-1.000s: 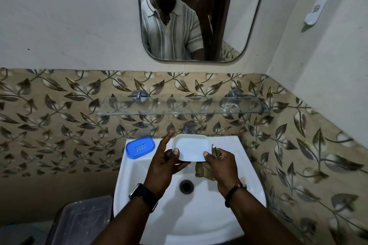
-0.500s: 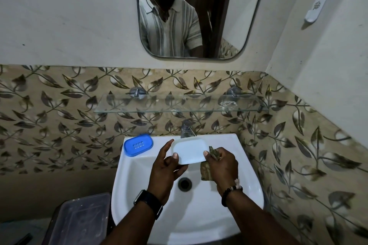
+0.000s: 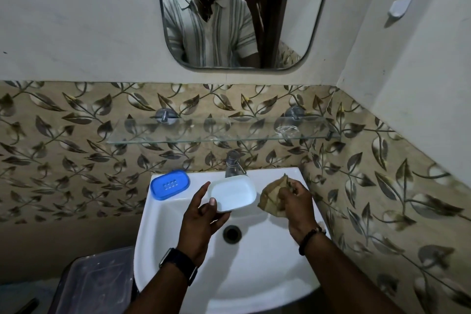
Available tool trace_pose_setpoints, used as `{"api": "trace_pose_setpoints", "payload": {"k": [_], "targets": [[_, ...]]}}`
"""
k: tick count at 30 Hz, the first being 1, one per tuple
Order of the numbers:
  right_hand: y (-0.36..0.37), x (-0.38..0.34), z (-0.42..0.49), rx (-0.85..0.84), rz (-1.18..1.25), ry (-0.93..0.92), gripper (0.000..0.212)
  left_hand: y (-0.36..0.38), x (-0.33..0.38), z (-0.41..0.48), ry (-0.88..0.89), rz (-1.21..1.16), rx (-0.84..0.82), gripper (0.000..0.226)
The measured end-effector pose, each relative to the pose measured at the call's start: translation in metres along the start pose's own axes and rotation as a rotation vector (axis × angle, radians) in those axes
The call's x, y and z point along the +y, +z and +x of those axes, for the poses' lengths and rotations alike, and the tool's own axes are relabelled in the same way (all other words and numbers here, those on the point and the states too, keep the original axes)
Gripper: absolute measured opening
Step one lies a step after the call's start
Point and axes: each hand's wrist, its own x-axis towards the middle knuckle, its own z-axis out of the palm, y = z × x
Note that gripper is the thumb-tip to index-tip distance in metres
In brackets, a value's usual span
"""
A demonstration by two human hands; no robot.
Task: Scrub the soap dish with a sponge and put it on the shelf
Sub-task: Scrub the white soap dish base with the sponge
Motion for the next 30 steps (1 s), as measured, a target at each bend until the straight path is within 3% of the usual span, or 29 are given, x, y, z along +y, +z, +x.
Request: {"api": "trace_pose_setpoints", "payload": {"k": [6,10,19,23,30], "targets": [[-0.008,-0.003,0.059,0.021,-0.085,0.055,0.018,0.003,-0.008,0.001,-0.019,0.036,-0.058,0.046],[-0.006,0.002,0.094,0.049,-0.134,0.053,0.029,0.009,-0.012,-0.001,-0.047,0.048,-0.057,0.048],[0.003,0.01,0.157,0.137,-0.097,0.107,0.028,0.018,-0.011,0.008,-0.074,0.079,-0.064,0.044],[-0.005,0.011,0.174,0.061,-0.472,0.008,0.033,0.02,-0.018,0.01,-0.091,0.077,-0.08,0.048],[-0.024,0.035,0.181,-0.053,-1.075,-0.331,0.048,0.027,-0.031,0.013,-0.122,0.066,-0.087,0.047]]}}
